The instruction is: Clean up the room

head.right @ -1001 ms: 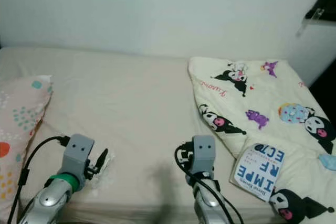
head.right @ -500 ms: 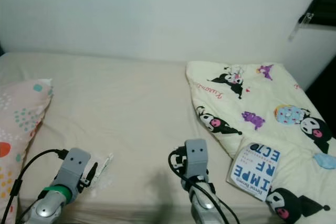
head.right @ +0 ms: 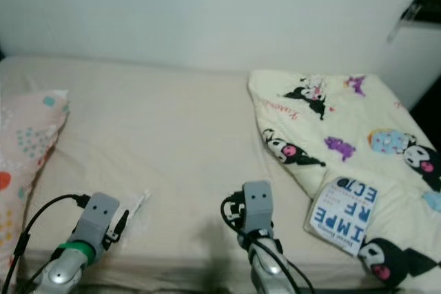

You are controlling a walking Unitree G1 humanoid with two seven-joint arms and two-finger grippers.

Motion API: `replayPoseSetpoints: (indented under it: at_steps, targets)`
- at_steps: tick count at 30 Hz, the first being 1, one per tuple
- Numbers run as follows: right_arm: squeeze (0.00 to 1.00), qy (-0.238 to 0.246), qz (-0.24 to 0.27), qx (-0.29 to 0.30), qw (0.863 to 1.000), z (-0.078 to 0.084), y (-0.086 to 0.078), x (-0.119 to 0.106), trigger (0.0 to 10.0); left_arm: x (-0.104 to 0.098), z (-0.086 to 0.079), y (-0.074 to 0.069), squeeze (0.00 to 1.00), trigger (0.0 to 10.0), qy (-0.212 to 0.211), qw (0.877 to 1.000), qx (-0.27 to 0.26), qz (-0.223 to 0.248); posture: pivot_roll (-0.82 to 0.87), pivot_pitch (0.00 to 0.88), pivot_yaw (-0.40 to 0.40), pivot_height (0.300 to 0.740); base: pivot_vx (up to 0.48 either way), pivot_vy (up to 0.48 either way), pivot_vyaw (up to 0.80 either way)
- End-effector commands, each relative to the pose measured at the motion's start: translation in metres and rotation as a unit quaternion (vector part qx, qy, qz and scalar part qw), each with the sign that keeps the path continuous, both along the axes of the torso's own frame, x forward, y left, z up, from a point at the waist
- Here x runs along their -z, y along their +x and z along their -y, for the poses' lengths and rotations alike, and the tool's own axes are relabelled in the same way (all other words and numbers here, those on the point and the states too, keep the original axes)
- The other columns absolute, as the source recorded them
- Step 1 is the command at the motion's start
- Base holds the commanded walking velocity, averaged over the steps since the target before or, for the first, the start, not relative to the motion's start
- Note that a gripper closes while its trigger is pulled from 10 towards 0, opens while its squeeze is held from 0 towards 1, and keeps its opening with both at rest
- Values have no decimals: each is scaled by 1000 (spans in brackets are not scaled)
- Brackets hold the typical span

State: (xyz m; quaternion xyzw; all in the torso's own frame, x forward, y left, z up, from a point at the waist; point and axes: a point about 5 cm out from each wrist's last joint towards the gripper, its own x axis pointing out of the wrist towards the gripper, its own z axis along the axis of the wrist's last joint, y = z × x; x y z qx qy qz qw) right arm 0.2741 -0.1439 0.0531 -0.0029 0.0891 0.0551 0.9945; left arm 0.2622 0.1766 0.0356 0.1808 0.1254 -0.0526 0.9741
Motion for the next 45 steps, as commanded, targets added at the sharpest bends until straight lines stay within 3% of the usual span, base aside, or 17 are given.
replayPoseSetpoints:
  at_steps: [1,12,22,23,25,26,31,34,39,41,42,44,45]
  targets:
    - [0,2,-13,1,1000,0,-4,7,10000,5,0,-3,0,10000,8,1000,9,-9,2,80,11,600,0,0,0]
    - [0,4,-18,-19,1000,0,-9,5,10000,-7,-17,11,0,10000,15,1000,13,7,-3,126,-15,595,0,0,0]
    - [0,2,-20,-24,1000,3,-12,4,10000,-8,-30,13,0,10000,21,1000,-5,7,-12,142,-30,595,0,0,0]
    - [0,2,-20,-26,999,3,-13,4,10000,-8,-32,12,314,10000,20,1000,-6,6,-14,148,-33,595,0,0,0]
    - [0,2,-20,-27,999,3,-13,3,10000,-8,-32,12,314,10000,20,1000,-6,6,-14,148,-33,595,0,0,0]
    - [0,2,-20,-30,999,2,-14,2,10000,-8,-34,12,1000,10000,13,1000,2,1,-20,160,-38,595,0,0,0]
    - [0,3,-15,-34,999,1,-14,-2,10000,-12,-42,19,1000,10000,8,1000,10,-2,-30,183,-41,595,0,0,0]
    - [0,4,-10,-39,999,1,-15,-7,10000,-25,-61,33,1000,10000,-2,1000,-20,10,-41,202,-45,595,0,0,0]
    - [0,4,-10,-45,999,0,-16,-8,10000,-30,-68,42,1000,10000,-19,999,-43,11,-48,224,-53,595,0,0,0]
    - [0,4,-9,-57,998,-4,-18,-11,10000,-33,-70,53,1000,10000,-76,996,-54,-6,-69,262,-64,595,0,0,0]
    - [0,4,-9,-57,998,-4,-18,-11,10000,-33,-70,53,1000,10000,-76,996,-54,-6,-69,262,-64,595,0,0,0]
    - [0,4,-7,-67,998,-7,-22,-16,10000,-38,-64,65,1000,10000,-165,985,-27,-31,-90,298,-70,595,0,0,0]
    - [0,4,-7,-67,998,-7,-22,-16,10000,-38,-64,65,1000,10000,-165,985,-27,-31,-90,298,-70,595,0,0,0]
